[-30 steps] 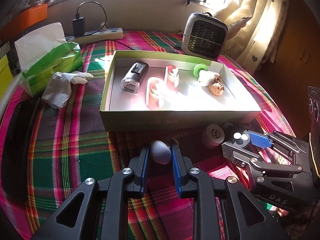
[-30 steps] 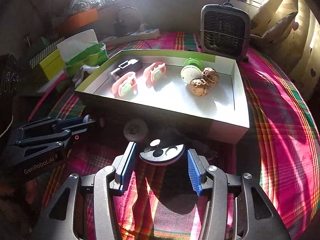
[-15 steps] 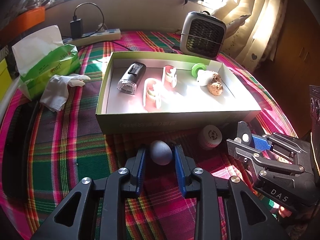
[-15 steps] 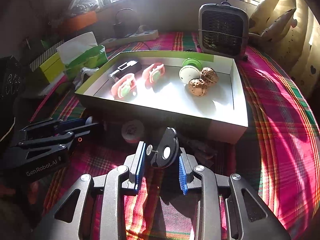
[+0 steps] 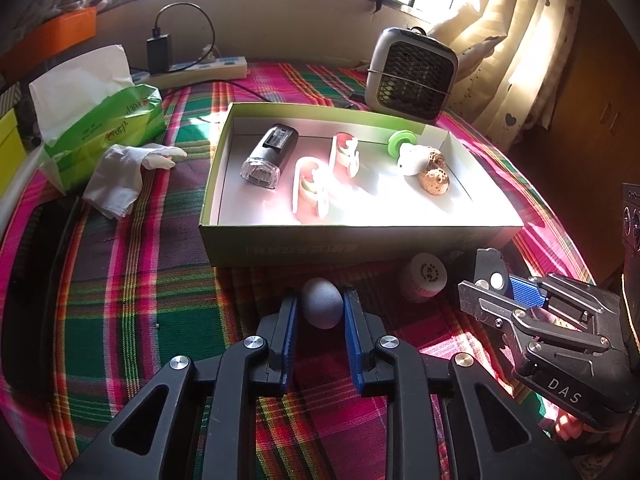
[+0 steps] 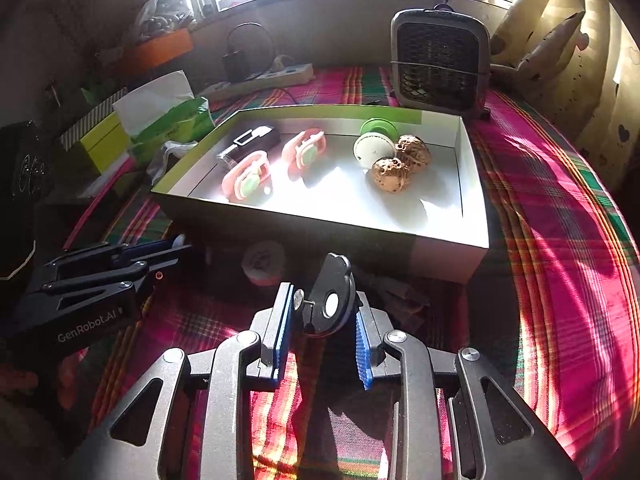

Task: Organize objects
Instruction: 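Close the left tool on the white egg ball while the right tool closes on the black disc, then lift the egg ball with the left tool while the right tool carries the disc over the box, then lower and release the egg ball in the box while the right tool releases the disc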

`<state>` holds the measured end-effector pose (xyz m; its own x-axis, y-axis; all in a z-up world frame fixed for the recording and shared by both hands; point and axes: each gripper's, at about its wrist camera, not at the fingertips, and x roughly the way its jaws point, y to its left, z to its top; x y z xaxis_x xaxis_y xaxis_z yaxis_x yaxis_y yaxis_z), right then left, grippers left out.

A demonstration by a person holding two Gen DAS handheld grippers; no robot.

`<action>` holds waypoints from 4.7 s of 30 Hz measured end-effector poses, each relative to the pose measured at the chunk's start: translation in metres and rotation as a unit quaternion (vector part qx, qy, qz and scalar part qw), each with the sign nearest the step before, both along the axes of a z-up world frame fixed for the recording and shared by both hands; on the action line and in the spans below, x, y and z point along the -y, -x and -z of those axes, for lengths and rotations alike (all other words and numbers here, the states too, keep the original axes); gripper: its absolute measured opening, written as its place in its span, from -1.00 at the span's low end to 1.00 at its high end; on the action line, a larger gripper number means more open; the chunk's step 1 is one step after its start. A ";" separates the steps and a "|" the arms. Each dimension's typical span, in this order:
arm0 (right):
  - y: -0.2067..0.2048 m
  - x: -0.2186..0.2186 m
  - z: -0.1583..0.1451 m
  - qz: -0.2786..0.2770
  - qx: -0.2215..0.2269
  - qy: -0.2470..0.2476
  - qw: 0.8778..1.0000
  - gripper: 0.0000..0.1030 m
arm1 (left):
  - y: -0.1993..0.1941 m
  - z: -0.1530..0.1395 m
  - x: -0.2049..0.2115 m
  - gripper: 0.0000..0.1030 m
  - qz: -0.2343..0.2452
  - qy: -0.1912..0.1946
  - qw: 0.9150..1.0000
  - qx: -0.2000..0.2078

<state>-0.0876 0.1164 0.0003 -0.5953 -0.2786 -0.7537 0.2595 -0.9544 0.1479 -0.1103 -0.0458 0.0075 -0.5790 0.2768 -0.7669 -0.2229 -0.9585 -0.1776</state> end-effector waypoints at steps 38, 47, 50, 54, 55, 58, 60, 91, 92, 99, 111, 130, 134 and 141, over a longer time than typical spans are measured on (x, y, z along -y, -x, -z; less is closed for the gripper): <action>-0.012 -0.003 -0.009 -0.005 -0.016 0.015 1.000 -0.45 | -0.012 -0.013 0.002 -0.63 -0.004 0.009 1.000 -0.019; -0.014 -0.004 -0.022 -0.006 -0.034 0.013 0.999 -0.45 | -0.016 -0.027 0.000 -0.63 -0.003 0.005 0.999 -0.036; -0.013 -0.004 -0.026 -0.008 -0.038 0.015 0.999 -0.45 | -0.015 -0.031 0.001 -0.63 -0.005 0.002 0.999 -0.037; -0.009 -0.004 -0.032 -0.009 -0.045 0.011 0.999 -0.45 | -0.011 -0.034 0.000 -0.63 -0.004 0.000 0.999 -0.039; -0.008 -0.004 -0.034 -0.010 -0.047 0.012 0.999 -0.45 | -0.010 -0.035 0.000 -0.63 -0.004 0.000 0.999 -0.040; -0.003 -0.004 -0.038 -0.011 -0.052 0.011 0.999 -0.45 | -0.006 -0.037 -0.002 -0.63 -0.003 0.001 0.999 -0.041; 0.002 -0.004 -0.041 -0.012 -0.053 0.013 0.998 -0.45 | -0.003 -0.040 -0.002 -0.63 -0.002 -0.003 0.999 -0.043; 0.093 0.006 -0.022 -0.075 0.005 0.002 0.997 -0.45 | 0.051 -0.021 -0.027 -0.63 0.007 0.005 1.000 -0.018; 0.094 0.006 -0.020 -0.077 0.007 0.000 0.997 -0.45 | 0.052 -0.019 -0.028 -0.63 0.008 0.006 1.000 -0.015; 0.105 0.008 -0.011 -0.082 0.021 -0.012 0.996 -0.45 | 0.059 -0.016 -0.033 -0.63 0.012 0.022 1.000 -0.015; 0.116 0.012 -0.004 -0.087 0.027 -0.011 0.996 -0.45 | 0.067 -0.014 -0.033 -0.62 0.010 0.039 0.999 -0.019; 0.120 0.011 -0.004 -0.084 0.027 -0.003 0.996 -0.45 | 0.074 -0.007 -0.033 -0.58 0.005 0.039 0.999 0.006; 0.119 0.011 -0.004 -0.081 0.027 0.000 0.996 -0.44 | 0.072 -0.008 -0.033 -0.57 0.003 0.045 0.999 0.001; 0.115 0.010 -0.007 -0.076 0.026 0.005 0.997 -0.37 | 0.069 -0.009 -0.028 -0.50 -0.004 0.044 0.999 0.002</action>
